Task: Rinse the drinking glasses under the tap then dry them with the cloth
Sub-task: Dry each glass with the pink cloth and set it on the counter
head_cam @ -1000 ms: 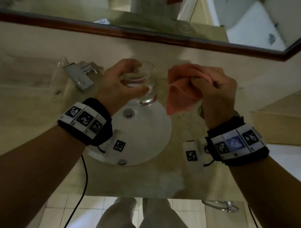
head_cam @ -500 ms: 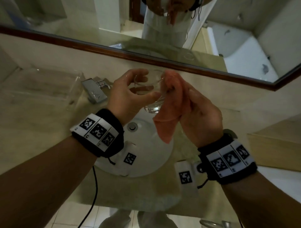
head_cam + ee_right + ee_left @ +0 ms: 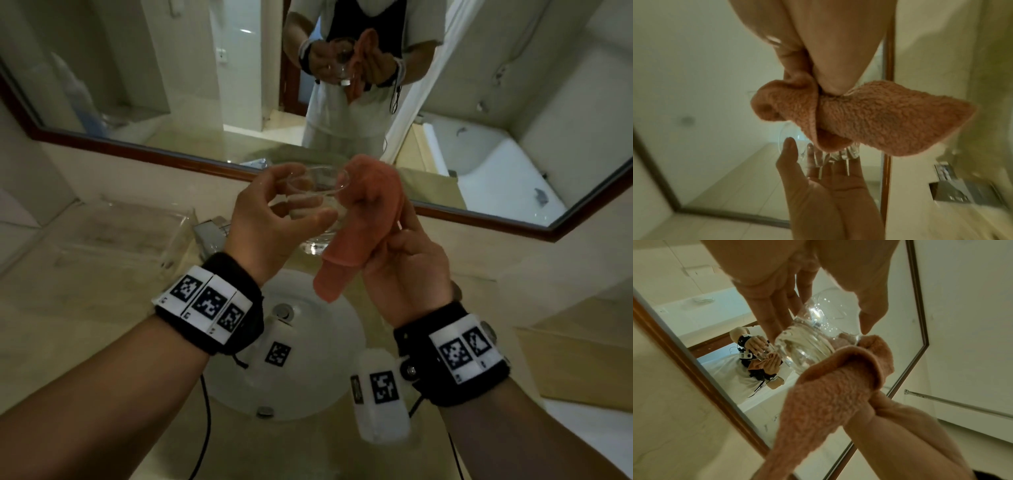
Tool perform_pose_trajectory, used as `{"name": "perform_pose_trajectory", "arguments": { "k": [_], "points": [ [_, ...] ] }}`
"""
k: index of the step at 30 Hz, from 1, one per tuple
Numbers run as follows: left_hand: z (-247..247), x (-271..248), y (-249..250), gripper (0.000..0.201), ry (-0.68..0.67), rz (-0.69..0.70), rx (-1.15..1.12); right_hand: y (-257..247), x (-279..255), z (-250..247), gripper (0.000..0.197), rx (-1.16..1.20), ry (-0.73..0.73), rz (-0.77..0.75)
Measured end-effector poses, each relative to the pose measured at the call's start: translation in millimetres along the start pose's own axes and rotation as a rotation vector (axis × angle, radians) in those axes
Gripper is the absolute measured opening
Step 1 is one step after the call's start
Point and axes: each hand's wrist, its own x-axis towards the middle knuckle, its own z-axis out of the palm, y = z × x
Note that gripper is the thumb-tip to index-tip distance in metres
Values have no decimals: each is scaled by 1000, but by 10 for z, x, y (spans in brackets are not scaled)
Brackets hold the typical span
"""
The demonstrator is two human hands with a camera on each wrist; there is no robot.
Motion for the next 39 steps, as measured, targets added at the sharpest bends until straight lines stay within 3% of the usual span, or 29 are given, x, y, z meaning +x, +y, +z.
{"name": "perform_pose_trajectory", "arguments": {
  "k": [5,13,17,19,21,23,28,34,37,39],
  "points": [
    [42,38,247,49,-47,29,-22,-58,31,259,51,-317,-92,-179],
    [251,76,651,48,-111,159,-66,-243,115,632,45,-375,-46,-290],
    [363,110,930,42,-143,252,-80,-382,144,880,64,-324,1,-357],
    [419,131,1080,39,-168,283,-99,-474,157,999,60,-306,0,-402],
    [483,158,1235,42,-214,278,-155,-574,177,1102,57,-307,21,-422],
    [525,198,1366,49,-251,297,-169,-678,171,1202,65,-340,-32,-448],
    [561,309,1596,85,-321,425,-80,-893,102,1410,65,-446,-216,-516],
    [652,307,1906,60,-257,522,-77,-1179,16,1618,58,-463,-364,-587],
    [650,270,2014,41,-308,538,-145,-1270,-41,1665,65,-521,-342,-624],
    [624,245,2076,47,-348,471,-210,-1316,-62,1670,67,-572,-306,-604]
  ]
}}
